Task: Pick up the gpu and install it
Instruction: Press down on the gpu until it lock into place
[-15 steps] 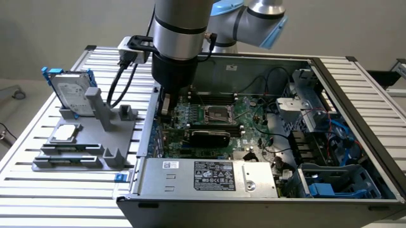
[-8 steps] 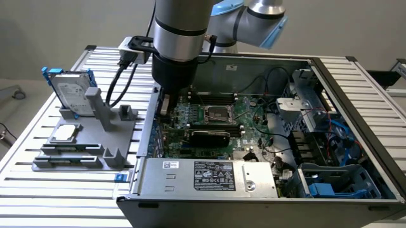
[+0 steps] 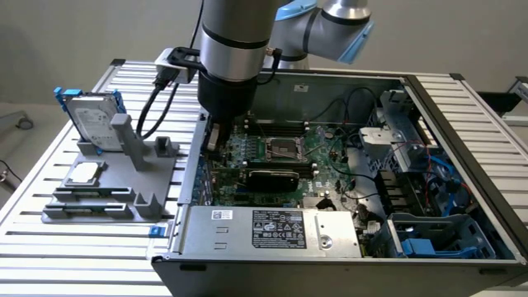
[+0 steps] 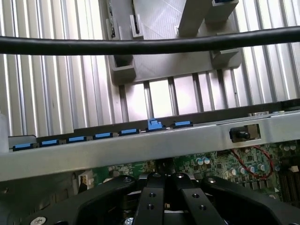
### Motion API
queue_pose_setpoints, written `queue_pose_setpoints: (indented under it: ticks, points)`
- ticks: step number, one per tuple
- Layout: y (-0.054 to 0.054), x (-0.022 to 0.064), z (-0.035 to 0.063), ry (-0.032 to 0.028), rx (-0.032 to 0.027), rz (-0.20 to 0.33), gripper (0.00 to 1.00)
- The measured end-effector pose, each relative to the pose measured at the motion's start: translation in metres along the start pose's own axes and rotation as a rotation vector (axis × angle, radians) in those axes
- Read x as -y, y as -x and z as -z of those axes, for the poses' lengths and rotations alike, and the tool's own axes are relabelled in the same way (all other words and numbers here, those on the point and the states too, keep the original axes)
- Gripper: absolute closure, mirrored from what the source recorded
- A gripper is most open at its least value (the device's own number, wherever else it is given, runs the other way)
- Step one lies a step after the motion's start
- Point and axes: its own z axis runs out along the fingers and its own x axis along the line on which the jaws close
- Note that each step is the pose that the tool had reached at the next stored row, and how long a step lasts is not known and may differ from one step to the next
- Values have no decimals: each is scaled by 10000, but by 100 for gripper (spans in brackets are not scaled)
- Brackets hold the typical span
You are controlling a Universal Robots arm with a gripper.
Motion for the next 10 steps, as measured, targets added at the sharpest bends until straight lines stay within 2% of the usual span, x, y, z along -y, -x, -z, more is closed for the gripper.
queue_pose_setpoints:
  ticks: [6,8,10]
  points:
    - [-1,-3,20,102,20,-193,89]
    - [-1,-10,32,160,14,-246,89]
    - [-1,-10,31,165,24,-293,89]
